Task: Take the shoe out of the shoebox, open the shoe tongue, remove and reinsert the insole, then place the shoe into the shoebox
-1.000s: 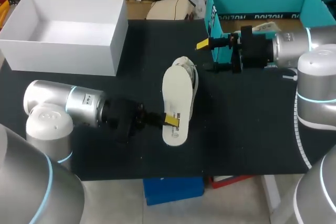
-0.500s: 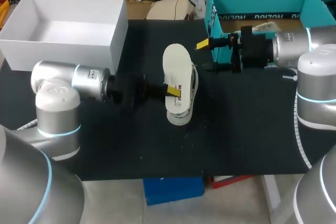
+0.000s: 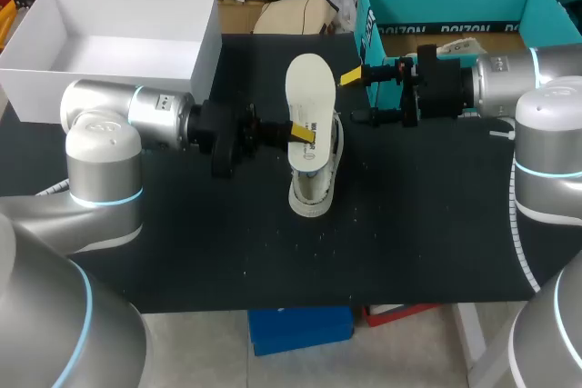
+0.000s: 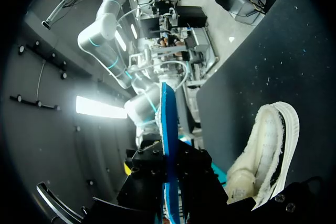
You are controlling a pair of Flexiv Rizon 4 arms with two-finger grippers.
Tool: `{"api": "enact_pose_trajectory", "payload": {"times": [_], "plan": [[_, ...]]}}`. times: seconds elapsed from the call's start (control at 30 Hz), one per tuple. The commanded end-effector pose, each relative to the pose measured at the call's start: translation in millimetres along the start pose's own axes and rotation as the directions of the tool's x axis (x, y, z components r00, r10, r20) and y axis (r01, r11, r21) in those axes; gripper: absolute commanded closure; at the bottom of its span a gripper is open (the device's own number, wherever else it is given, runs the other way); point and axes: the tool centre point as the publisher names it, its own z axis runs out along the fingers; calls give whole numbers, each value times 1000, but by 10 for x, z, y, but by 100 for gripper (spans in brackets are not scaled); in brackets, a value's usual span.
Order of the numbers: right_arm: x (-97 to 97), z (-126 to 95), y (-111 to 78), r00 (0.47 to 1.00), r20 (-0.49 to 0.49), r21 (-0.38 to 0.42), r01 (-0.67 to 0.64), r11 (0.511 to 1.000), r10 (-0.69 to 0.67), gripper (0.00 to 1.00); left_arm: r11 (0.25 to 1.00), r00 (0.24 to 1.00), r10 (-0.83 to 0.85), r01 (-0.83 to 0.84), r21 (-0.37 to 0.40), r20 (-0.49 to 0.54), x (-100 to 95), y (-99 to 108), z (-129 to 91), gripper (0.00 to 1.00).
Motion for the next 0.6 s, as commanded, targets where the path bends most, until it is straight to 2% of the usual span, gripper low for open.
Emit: {"api": "enact_pose_trajectory", "payload": {"times": [0.03, 0.37, 0.6], "plan": [[-6, 15, -4, 1000, 0, -2, 0, 1000, 0, 0, 1000, 1000, 2, -2, 1, -2, 4, -4, 3, 100], [-82, 208, -50, 998, -67, 115, -8, 993, 16, 0, 1000, 1000, 2, -2, 1, -2, 4, -4, 3, 100], [-43, 279, -61, 996, -74, 116, -44, 992, 53, 0, 1000, 1000, 2, -2, 1, -2, 4, -4, 3, 100]]}}
